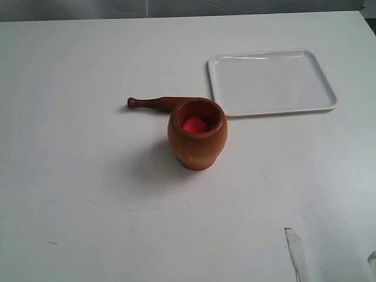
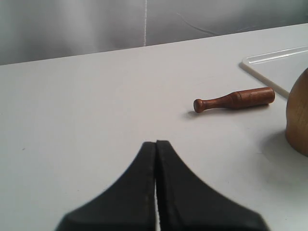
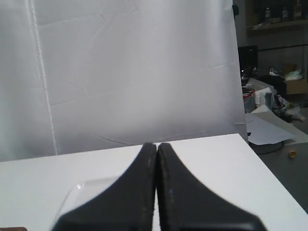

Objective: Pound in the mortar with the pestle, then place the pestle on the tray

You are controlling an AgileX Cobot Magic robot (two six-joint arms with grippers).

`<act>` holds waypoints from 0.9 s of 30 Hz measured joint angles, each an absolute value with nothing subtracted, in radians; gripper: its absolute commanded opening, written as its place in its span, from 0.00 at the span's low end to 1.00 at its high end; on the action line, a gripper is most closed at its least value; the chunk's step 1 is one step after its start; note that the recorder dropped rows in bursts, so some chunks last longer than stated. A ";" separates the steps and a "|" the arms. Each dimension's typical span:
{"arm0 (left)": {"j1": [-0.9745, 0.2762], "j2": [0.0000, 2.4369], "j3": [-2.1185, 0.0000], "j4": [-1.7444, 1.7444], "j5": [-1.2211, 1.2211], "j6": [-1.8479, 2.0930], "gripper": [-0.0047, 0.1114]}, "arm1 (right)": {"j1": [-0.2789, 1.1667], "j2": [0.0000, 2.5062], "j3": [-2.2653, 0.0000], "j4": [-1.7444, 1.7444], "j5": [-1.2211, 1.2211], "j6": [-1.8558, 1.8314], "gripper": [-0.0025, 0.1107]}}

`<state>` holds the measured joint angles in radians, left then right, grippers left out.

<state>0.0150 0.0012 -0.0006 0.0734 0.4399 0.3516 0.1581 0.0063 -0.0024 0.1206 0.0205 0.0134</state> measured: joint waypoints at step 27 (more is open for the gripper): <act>0.015 0.001 -0.001 0.073 0.440 0.352 0.04 | 0.158 0.473 -0.863 0.400 0.467 -0.447 0.02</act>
